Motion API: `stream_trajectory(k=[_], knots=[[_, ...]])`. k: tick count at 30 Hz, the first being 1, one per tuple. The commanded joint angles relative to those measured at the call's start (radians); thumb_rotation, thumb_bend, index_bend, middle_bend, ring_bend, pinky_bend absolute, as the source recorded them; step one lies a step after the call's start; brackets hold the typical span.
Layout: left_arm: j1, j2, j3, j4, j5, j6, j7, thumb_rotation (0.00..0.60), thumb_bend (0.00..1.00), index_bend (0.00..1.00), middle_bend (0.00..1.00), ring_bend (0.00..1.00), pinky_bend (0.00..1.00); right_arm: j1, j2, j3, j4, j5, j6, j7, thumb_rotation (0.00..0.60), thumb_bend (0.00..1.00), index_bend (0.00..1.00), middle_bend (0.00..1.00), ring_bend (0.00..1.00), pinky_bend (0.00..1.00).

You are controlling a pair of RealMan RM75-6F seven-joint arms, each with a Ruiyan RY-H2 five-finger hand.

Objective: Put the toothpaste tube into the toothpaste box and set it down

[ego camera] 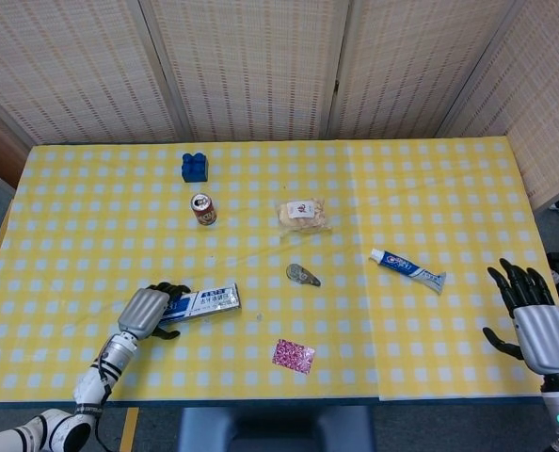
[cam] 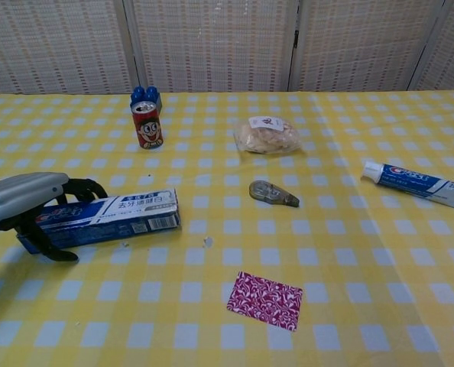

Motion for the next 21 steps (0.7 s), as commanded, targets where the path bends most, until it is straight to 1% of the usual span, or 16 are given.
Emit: stream_trajectory(k=[1, 5, 7, 12, 15, 21], knots=[[-0.006, -0.010, 0.000, 0.018, 0.000, -0.003, -0.026, 0.600, 0.13, 0.33, 0.42, 0.31, 0.41, -0.001, 0.002, 0.001, 0.001, 0.004, -0.001, 0.005, 0.600, 0.26, 0.00, 0.00, 0.00, 0.00], [-0.011, -0.027, 0.000, 0.049, -0.005, -0.001, -0.035, 0.600, 0.14, 0.40, 0.49, 0.37, 0.46, -0.002, 0.004, 0.001, 0.001, 0.003, -0.001, 0.007, 0.600, 0.26, 0.00, 0.00, 0.00, 0.00], [-0.010, -0.034, -0.002, 0.060, -0.007, 0.006, -0.038, 0.600, 0.17, 0.43, 0.52, 0.40, 0.48, -0.002, 0.004, 0.000, 0.001, 0.003, -0.002, 0.006, 0.600, 0.26, 0.00, 0.00, 0.00, 0.00], [-0.007, -0.037, -0.004, 0.067, -0.010, 0.021, -0.049, 0.600, 0.29, 0.50, 0.59, 0.46, 0.54, 0.000, 0.003, 0.000, 0.001, 0.004, -0.009, 0.002, 0.600, 0.26, 0.00, 0.00, 0.00, 0.00], [-0.003, -0.039, -0.008, 0.067, -0.010, 0.039, -0.052, 0.600, 0.32, 0.52, 0.61, 0.48, 0.56, 0.001, 0.001, -0.001, 0.000, 0.004, -0.012, -0.001, 0.600, 0.26, 0.00, 0.00, 0.00, 0.00], [0.011, -0.022, -0.006, 0.033, 0.011, 0.095, -0.044, 0.600, 0.33, 0.53, 0.62, 0.48, 0.56, 0.002, -0.002, -0.003, -0.001, 0.002, -0.013, -0.010, 0.600, 0.26, 0.00, 0.00, 0.00, 0.00]])
